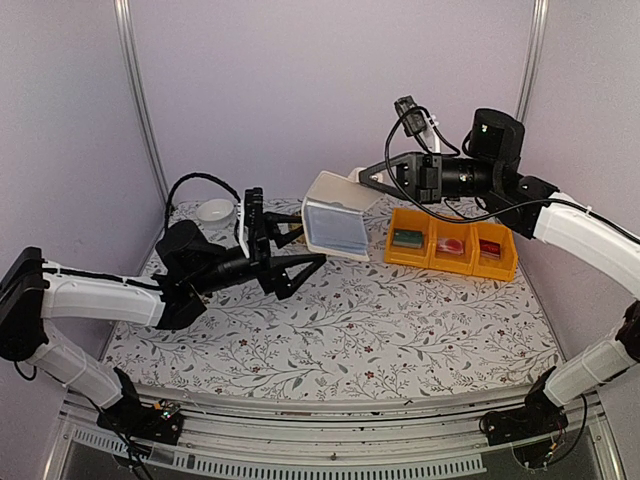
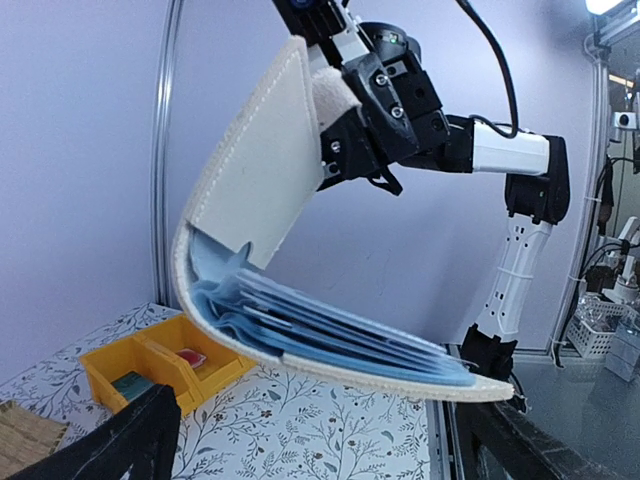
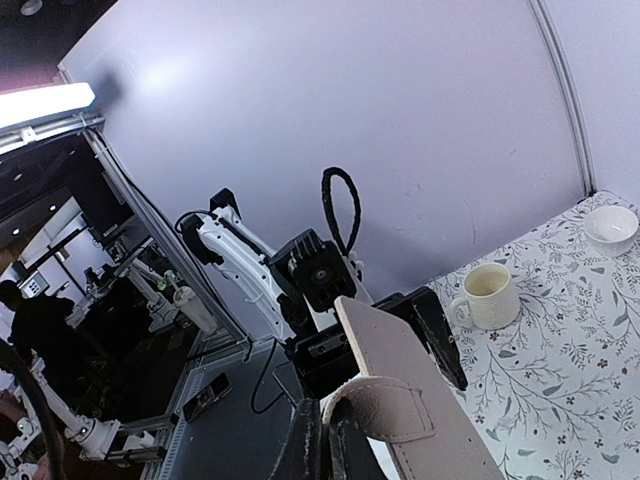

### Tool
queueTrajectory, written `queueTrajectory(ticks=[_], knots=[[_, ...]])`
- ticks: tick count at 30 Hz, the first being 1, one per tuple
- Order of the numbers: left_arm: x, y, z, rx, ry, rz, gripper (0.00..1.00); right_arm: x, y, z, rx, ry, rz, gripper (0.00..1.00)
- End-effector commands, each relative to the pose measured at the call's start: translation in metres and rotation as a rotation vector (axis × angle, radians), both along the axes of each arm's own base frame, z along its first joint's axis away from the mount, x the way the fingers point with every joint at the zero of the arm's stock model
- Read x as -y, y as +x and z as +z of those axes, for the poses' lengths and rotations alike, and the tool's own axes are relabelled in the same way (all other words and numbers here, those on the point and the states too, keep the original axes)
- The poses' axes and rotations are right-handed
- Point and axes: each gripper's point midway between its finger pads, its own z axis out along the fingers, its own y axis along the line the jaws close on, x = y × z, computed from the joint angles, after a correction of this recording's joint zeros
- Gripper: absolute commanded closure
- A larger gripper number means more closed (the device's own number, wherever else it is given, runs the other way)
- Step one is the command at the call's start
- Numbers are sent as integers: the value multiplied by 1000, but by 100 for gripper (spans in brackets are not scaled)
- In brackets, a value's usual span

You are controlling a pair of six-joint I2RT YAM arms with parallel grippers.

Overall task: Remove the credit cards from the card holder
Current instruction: Pass from the right arm to the left

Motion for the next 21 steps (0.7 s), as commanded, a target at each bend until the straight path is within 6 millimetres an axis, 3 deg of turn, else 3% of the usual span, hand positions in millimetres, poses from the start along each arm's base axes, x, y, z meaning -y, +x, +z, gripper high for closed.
queueTrajectory(ticks=[1,8,21], knots=[[8,-10,1,97,0,-15,2,6,-10,34,71,77,26,98],[4,-23,15,124,-106,-66,2,5,-11,40,79,89,30,99],[14,-29,20,187,-130,-77,2,5,-9,46,93,99,22,99]])
